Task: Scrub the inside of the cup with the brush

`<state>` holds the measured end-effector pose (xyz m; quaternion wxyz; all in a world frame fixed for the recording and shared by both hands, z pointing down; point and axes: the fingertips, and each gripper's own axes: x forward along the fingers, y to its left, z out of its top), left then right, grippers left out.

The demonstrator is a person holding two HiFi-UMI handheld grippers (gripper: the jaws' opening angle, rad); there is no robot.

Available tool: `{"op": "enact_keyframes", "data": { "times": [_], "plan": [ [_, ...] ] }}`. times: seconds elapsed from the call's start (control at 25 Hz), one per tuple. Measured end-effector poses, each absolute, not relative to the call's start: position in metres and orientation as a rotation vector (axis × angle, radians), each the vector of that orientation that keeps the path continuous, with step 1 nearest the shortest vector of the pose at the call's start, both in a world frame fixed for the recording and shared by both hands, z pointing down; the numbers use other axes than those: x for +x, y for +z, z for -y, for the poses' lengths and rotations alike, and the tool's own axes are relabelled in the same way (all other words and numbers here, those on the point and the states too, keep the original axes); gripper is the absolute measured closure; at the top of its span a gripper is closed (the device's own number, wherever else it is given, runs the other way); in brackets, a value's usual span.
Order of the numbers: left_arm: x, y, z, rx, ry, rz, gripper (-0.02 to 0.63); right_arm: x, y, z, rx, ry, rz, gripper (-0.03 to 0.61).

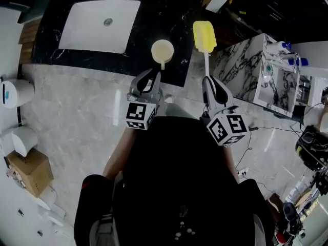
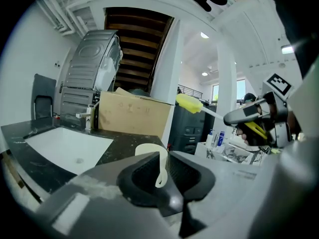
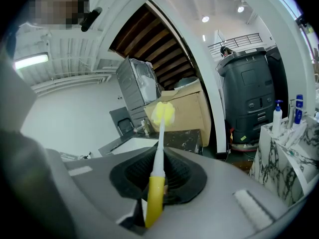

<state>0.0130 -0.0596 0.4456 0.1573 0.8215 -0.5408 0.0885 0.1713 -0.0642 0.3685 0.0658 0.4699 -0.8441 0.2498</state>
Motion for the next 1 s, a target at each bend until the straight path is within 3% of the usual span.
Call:
{"op": "enact_keyframes", "data": {
  "times": [0.32, 1.0],
  "plan": [
    [0.025, 0.486, 0.070, 2.269, 0.321, 1.535, 0.474, 0.177, 0.378, 0.061, 1.418, 0.770, 2.507, 0.537],
    [0.023, 0.521, 0.084, 2.204, 0.429, 1.532, 0.466, 0.172, 0.377, 0.056, 1.457, 0.760, 2.466, 0.537]
  ]
}}
